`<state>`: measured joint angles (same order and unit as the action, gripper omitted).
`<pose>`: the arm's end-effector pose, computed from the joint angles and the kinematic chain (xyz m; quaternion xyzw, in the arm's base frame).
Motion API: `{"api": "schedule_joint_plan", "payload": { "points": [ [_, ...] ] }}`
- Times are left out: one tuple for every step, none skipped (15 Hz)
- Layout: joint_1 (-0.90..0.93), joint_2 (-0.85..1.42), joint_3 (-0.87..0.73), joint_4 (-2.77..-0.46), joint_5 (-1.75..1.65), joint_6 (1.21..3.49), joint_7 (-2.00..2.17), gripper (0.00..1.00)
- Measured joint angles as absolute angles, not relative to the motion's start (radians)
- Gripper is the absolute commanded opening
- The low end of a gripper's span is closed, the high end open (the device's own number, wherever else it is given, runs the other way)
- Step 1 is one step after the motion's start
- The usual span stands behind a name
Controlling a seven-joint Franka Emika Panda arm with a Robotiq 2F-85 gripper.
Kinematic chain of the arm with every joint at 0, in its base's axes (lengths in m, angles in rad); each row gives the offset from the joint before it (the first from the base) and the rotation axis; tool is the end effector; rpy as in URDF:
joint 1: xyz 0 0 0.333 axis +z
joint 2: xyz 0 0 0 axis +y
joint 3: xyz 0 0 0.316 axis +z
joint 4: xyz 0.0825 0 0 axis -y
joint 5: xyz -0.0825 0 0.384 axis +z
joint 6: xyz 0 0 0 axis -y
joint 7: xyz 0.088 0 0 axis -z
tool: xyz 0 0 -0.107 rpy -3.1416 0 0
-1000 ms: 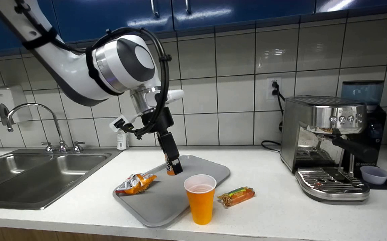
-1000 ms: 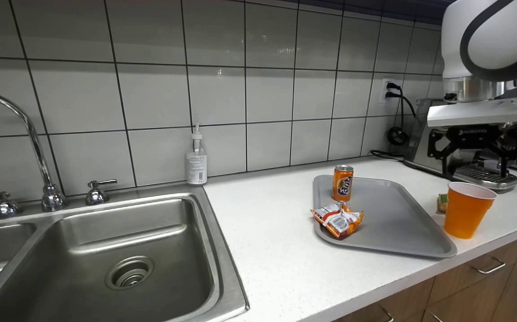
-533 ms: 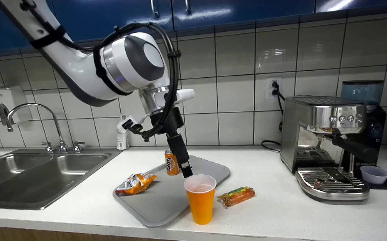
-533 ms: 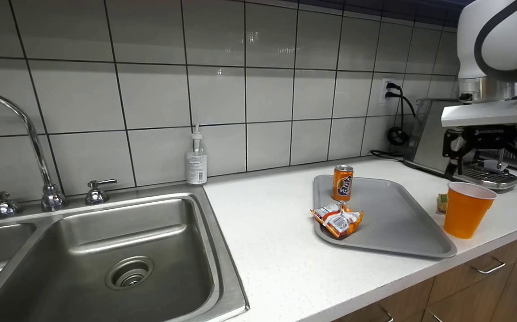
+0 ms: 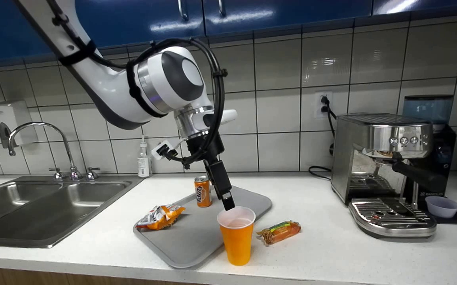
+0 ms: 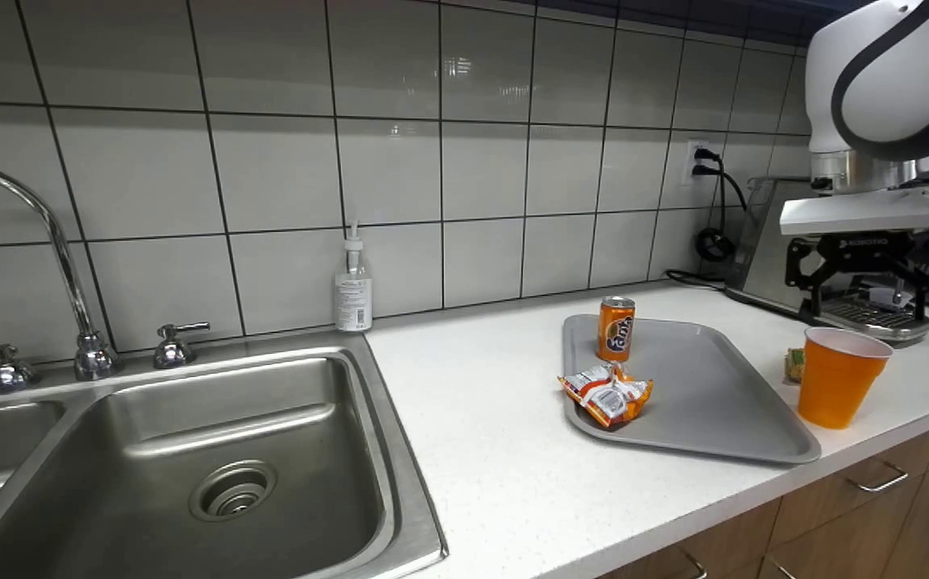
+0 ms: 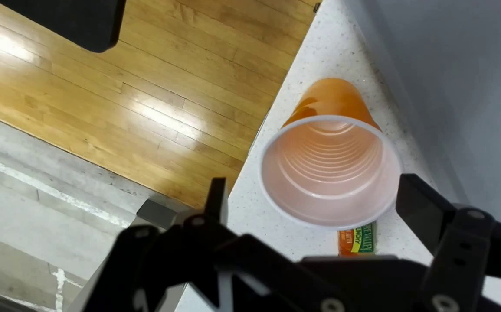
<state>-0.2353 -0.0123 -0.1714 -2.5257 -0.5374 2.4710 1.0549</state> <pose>0.4176 -0.1784 0.2769 0.8590 -0.4860 0.0315 0.1577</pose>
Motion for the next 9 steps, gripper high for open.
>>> {"api": "schedule_joint_plan", "payload": {
  "points": [
    [-0.234, 0.006, -0.171, -2.511, -0.537, 2.473, 1.055, 1.00],
    [-0.233, 0.025, -0.171, -2.496, -0.537, 2.475, 1.055, 1.00],
    [-0.231, 0.042, -0.171, -2.481, -0.536, 2.477, 1.055, 1.00],
    [-0.228, 0.062, -0.172, -2.466, -0.535, 2.479, 1.055, 1.00],
    [-0.224, 0.079, -0.173, -2.453, -0.534, 2.480, 1.055, 1.00],
    [-0.219, 0.098, -0.174, -2.440, -0.532, 2.480, 1.055, 1.00],
    [-0.213, 0.116, -0.177, -2.427, -0.529, 2.481, 1.055, 1.00],
    [-0.206, 0.133, -0.181, -2.416, -0.525, 2.484, 1.055, 1.00],
    [-0.201, 0.148, -0.183, -2.407, -0.518, 2.487, 1.055, 1.00]
  ]
}}
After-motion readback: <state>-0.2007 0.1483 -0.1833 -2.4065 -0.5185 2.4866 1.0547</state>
